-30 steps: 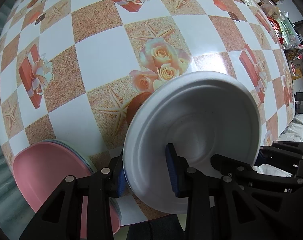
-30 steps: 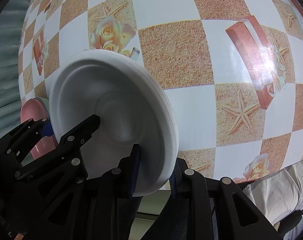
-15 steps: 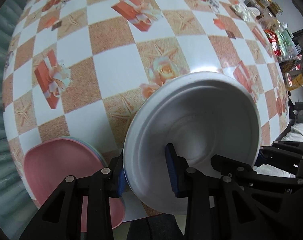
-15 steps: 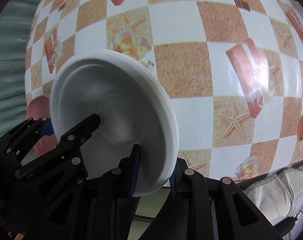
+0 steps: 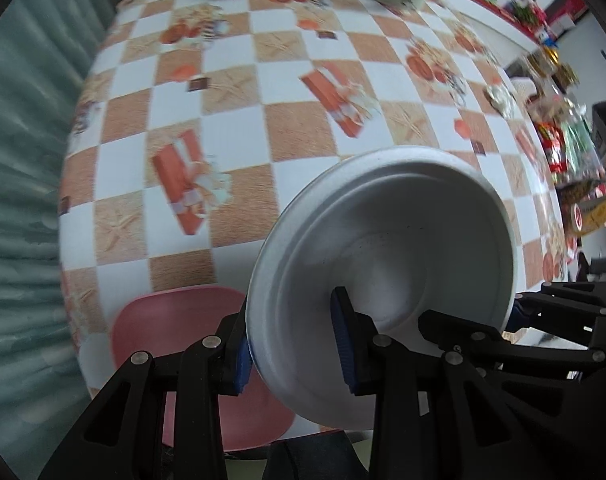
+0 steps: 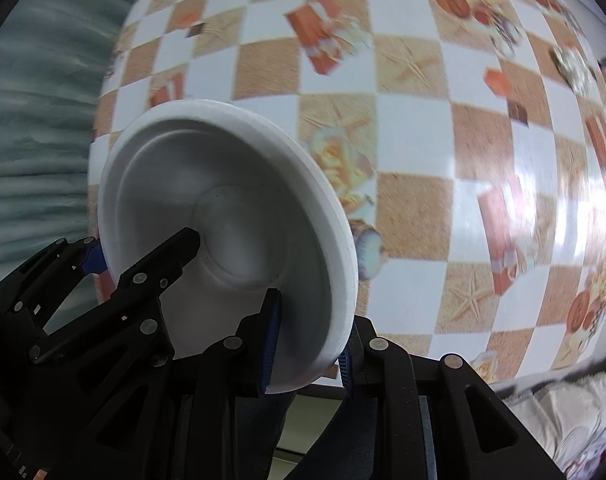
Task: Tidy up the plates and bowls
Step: 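Carry the bowl stack with both grippers over the pink plate stack, then lower the bowl stack onto the pink plate and open both grippers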
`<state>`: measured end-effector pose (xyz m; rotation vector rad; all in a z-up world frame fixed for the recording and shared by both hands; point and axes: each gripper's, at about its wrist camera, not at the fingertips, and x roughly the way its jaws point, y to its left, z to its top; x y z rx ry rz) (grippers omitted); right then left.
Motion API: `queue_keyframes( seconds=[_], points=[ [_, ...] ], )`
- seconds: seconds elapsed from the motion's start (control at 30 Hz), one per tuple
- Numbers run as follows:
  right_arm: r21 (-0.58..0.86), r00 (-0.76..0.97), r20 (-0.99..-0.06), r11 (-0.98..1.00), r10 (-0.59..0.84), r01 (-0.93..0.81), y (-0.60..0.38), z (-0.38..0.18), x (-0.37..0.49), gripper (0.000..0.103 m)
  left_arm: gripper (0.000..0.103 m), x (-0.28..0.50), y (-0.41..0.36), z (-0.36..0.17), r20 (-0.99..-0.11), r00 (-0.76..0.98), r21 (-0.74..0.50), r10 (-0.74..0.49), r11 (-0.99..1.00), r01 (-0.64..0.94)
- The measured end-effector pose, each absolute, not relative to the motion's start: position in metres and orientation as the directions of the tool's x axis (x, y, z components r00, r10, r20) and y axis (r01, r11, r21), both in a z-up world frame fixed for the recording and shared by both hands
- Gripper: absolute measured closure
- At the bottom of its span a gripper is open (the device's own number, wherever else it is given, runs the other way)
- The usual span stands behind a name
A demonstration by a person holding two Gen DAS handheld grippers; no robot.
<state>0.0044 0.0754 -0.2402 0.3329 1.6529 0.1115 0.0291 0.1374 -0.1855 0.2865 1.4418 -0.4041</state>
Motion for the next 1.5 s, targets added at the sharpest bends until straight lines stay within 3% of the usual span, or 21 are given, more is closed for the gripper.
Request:
queue_keyframes(
  seconds=[0.47, 0.93, 1.4, 1.5],
  points=[
    [0.257, -0.062, -0.965, 0.963, 0.253, -0.078, 0.147, -0.215, 0.029, 0.075, 0.066, 0.039, 0.192, -0.175, -0.984, 0.156, -0.045, -0.084, 0.969, 0.241],
    [0.302, -0.189, -0.946, 0.928, 0.263, -0.217, 0.211, -0.25, 0.024, 0.075, 0.066, 0.015, 0.254, -0.196, -0.997, 0.08, -0.016, -0.023, 0.996, 0.09],
    [0.319, -0.24, -0.933, 0.926, 0.269, -0.201, 0.222, -0.286, 0.02, 0.075, 0.066, 0.017, 0.259, -0.224, -0.999, 0.036, 0.033, 0.029, 0.994, 0.1],
    [0.32, -0.251, -0.929, 0.929, 0.271, -0.183, 0.216, -0.291, 0.017, 0.075, 0.06, 0.014, 0.254, -0.223, -0.994, 0.074, 0.084, 0.074, 0.986, 0.143]
  ],
)
